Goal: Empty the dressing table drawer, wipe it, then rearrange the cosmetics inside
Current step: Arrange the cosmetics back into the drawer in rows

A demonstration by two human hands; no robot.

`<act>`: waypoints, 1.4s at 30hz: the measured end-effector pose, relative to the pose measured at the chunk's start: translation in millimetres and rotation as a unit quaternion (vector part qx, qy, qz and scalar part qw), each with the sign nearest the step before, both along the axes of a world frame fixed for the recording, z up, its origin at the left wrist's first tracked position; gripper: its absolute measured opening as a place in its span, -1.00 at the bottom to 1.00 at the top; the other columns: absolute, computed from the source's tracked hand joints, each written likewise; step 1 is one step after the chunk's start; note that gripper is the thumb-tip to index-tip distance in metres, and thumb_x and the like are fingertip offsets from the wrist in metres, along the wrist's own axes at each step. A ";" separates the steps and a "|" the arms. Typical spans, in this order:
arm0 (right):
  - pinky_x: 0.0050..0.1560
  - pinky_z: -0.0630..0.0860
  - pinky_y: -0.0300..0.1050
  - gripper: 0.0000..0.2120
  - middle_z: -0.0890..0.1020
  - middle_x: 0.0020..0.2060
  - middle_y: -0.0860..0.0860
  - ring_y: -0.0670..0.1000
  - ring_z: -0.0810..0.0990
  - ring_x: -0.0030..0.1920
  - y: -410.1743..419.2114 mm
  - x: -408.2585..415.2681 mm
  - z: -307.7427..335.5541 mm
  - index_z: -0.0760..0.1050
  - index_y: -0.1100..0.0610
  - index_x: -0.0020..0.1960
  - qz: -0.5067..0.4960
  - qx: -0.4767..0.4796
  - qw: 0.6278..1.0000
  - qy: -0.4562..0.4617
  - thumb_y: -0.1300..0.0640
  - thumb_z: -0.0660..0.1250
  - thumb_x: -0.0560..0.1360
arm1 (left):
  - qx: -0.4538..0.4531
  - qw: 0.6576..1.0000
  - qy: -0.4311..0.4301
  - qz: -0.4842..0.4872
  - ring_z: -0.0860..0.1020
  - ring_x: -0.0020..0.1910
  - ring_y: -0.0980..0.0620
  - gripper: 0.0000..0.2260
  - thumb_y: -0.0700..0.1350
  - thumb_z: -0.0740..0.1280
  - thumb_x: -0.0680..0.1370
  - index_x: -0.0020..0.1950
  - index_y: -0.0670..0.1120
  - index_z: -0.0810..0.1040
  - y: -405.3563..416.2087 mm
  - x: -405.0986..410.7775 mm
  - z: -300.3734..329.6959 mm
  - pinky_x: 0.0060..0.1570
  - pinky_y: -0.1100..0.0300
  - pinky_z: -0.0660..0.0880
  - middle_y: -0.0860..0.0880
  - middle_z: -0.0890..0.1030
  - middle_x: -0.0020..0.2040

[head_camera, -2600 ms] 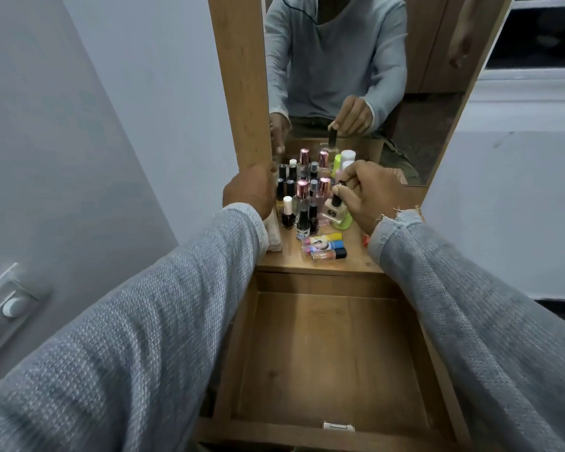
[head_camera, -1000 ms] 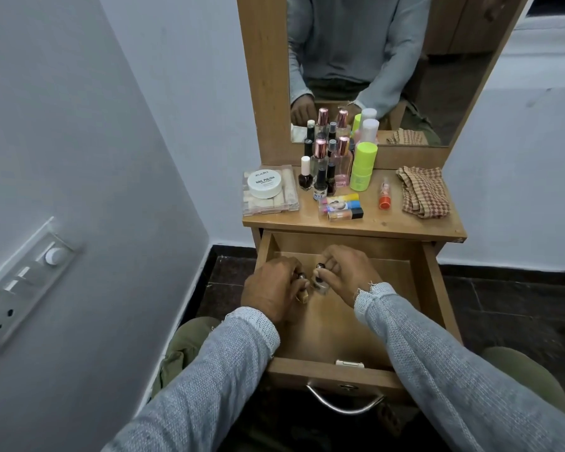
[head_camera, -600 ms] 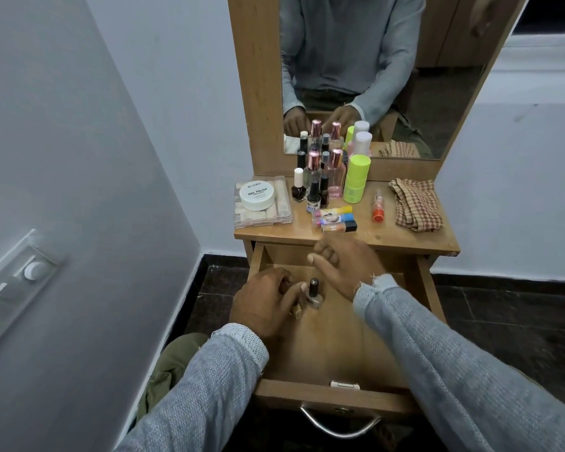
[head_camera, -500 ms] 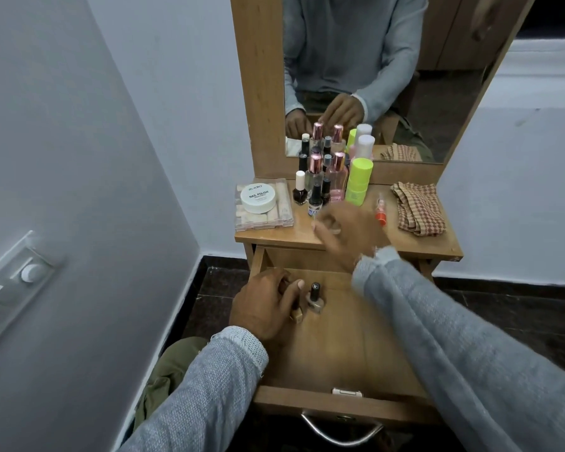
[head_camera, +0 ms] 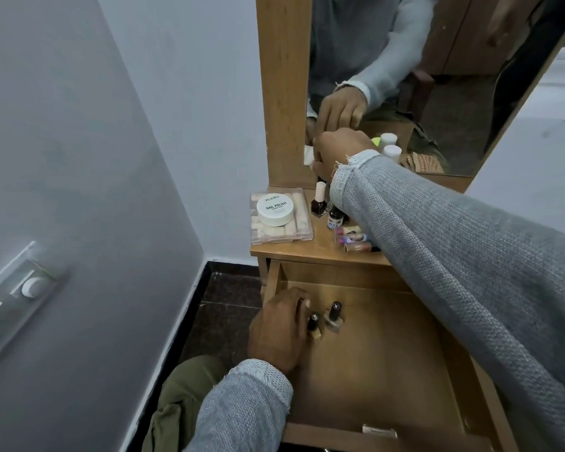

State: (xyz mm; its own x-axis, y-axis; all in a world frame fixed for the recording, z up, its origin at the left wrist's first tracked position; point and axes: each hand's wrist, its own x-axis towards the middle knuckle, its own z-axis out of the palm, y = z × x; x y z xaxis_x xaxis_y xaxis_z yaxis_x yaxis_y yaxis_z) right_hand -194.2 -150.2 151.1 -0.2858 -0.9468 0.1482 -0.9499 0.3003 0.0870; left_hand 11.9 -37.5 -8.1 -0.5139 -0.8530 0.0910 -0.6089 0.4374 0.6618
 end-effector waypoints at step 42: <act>-0.09 0.41 -0.12 -0.90 0.57 -0.06 0.02 0.06 0.53 -0.02 173.7 30.0 -130.3 0.52 0.09 0.00 0.050 0.059 0.973 -0.219 0.13 0.32 0.50 | -0.079 0.977 -0.172 -0.097 0.49 0.28 -0.05 -0.55 -0.16 0.29 0.57 0.46 0.02 0.33 1.8 -3.2 -1.3 0.24 0.10 0.41 -0.03 0.51 0.34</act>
